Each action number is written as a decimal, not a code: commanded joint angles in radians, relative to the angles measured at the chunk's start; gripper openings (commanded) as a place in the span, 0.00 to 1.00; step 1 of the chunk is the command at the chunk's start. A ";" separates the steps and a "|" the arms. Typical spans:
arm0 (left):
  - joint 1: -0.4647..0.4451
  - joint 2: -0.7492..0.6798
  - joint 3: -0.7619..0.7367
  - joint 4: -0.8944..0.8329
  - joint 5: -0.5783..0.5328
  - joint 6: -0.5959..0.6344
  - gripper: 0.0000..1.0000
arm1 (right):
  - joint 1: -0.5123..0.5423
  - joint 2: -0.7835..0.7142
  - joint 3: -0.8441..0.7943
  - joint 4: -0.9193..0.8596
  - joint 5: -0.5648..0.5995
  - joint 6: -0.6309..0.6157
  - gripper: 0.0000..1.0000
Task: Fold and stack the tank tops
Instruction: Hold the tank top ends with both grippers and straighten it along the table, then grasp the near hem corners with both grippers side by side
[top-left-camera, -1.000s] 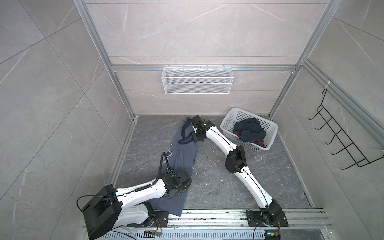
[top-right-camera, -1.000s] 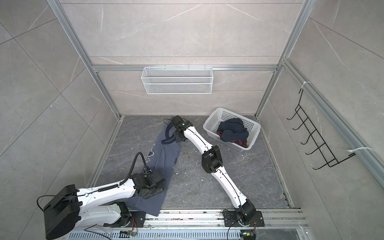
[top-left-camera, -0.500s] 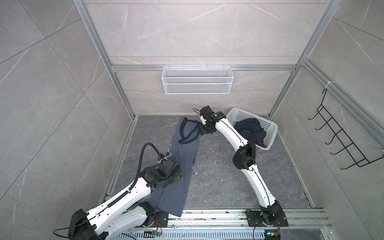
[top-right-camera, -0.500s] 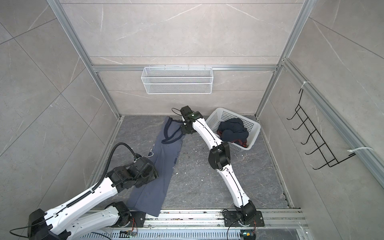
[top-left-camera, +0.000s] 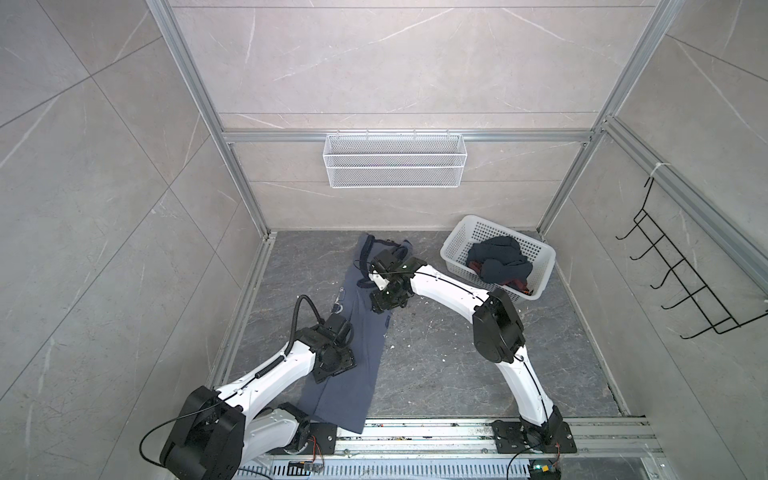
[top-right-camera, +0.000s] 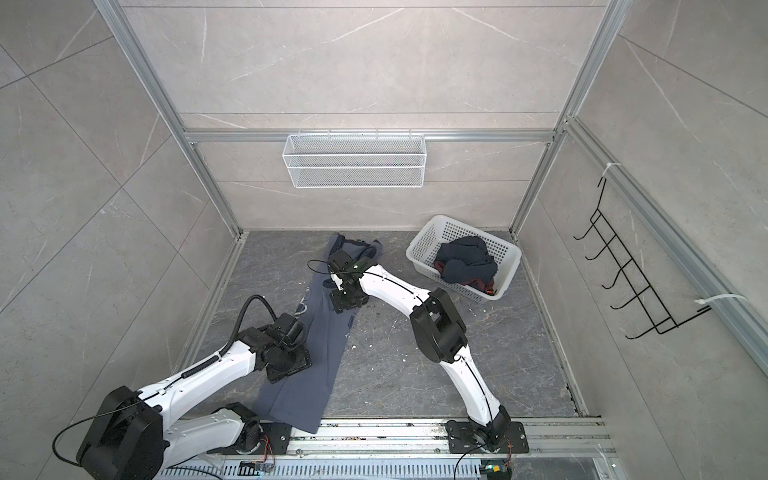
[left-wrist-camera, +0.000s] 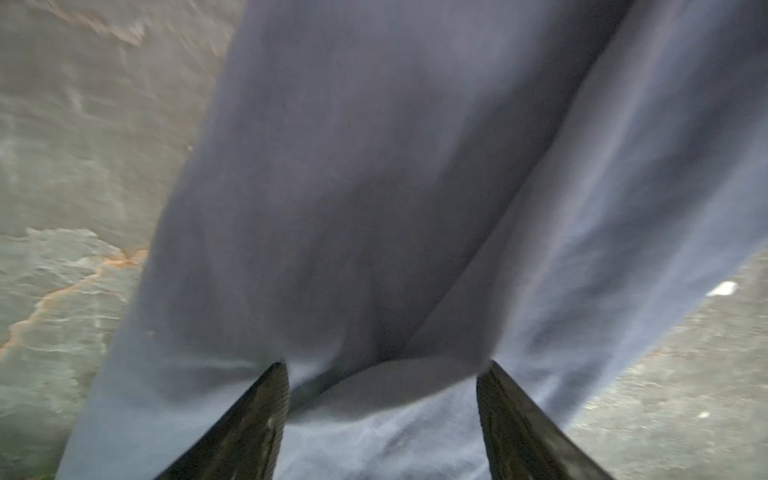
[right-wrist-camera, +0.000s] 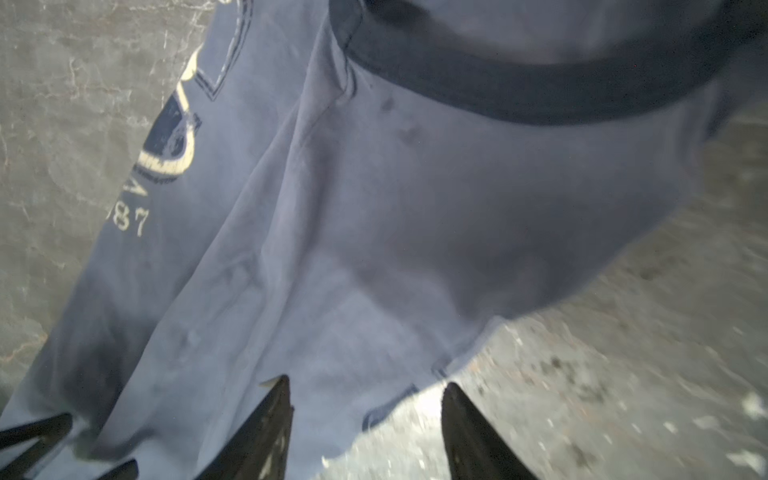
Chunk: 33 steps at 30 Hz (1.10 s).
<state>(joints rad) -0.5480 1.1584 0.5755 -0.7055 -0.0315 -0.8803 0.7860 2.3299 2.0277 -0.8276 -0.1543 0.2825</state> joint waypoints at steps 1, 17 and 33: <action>-0.043 0.000 -0.026 0.039 0.047 -0.026 0.74 | -0.003 0.082 0.053 0.023 -0.018 0.029 0.58; -0.484 0.259 0.110 0.329 0.088 -0.276 0.72 | -0.232 0.254 0.234 -0.119 0.137 -0.029 0.52; -0.451 0.035 0.167 0.102 -0.081 -0.223 0.79 | -0.264 -0.098 -0.062 -0.022 0.043 0.010 0.54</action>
<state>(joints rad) -1.0355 1.2938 0.7761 -0.4885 -0.0502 -1.1080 0.5171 2.4252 2.1132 -0.9253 -0.0433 0.2485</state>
